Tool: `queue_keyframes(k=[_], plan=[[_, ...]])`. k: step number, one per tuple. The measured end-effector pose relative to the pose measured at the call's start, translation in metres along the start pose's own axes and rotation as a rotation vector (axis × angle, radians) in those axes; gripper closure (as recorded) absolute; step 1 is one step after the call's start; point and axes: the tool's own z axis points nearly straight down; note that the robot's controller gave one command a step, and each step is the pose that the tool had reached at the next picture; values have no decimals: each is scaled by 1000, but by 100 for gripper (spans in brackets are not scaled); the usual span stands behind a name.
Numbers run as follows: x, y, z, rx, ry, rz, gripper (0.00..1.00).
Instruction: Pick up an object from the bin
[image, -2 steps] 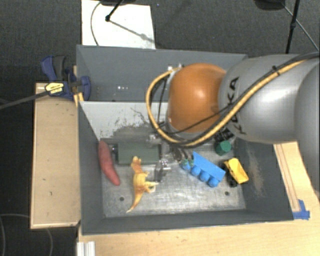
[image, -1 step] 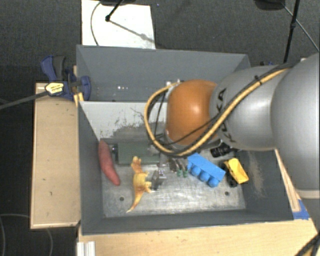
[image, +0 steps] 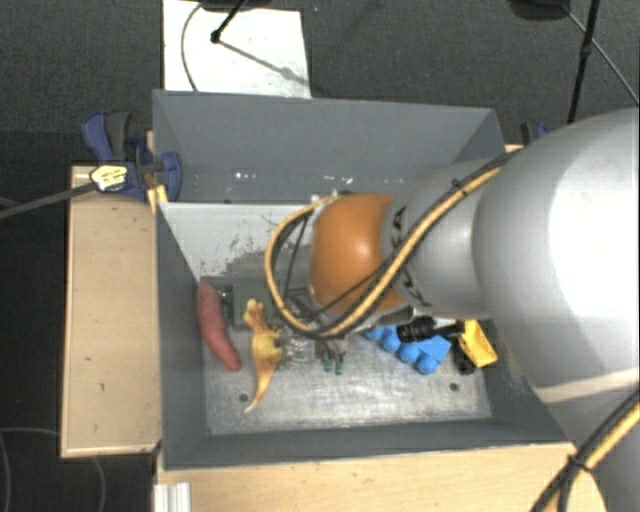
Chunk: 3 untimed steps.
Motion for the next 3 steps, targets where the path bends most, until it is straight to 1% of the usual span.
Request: queue_keyframes(k=[1,2,3], plan=[[0,0,0,0,0,2,100],[-6,-2,-22,7,15,-19,100],[-8,-5,-42,6,11,-48,100]])
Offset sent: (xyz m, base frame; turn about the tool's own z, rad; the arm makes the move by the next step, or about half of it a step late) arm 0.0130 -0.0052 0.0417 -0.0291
